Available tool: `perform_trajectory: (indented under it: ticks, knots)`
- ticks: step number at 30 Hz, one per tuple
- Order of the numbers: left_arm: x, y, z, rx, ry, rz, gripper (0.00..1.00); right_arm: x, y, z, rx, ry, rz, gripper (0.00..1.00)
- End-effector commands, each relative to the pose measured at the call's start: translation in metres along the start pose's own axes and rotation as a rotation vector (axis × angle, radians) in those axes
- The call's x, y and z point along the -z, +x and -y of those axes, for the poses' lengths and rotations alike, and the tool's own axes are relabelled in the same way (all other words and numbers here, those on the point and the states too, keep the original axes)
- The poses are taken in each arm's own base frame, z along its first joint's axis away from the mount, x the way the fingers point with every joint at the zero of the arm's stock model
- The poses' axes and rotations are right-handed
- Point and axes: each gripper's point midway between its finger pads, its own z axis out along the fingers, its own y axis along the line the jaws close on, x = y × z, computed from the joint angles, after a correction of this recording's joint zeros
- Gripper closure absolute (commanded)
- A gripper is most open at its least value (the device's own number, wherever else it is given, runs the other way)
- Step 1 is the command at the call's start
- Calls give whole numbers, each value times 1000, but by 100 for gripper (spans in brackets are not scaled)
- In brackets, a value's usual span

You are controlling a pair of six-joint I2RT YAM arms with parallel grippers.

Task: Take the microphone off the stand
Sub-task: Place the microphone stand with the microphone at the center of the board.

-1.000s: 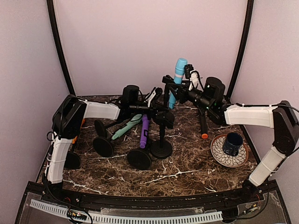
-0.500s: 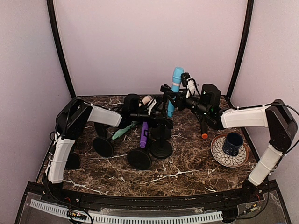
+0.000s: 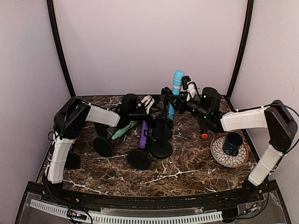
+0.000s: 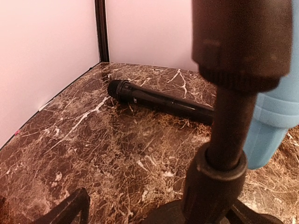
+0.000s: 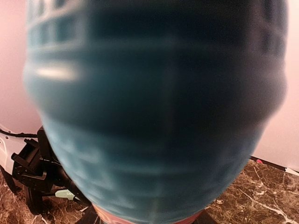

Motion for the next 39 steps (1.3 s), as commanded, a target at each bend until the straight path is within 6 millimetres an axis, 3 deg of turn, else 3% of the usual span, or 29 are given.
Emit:
perform_trajectory:
  ticks: [1,10,17,21,27,28,35,39]
  knots:
    - [31,-65,-12,-72,-68,107,8,3,-29,-10,65,-16,86,86]
    - [60,-99,-34,-121,-200,156,7,-8,-32,-7,125,-12,104,86]
    - [103,-111,-55,-113,-314,194,5,-14,-25,-15,135,-67,71,86]
    - [124,-122,-43,-129,-267,209,3,-11,-11,-22,124,-113,35,86]
    - [136,-131,-21,-158,-181,169,3,-15,5,-25,111,-145,-19,84]
    - [136,-130,-17,-152,-160,159,3,-13,6,-25,101,-143,-17,81]
    - [142,-148,3,-154,-63,161,2,4,2,-20,80,-84,-11,33]
    - [143,-156,7,-160,-33,171,2,17,-4,-12,69,-24,8,18]
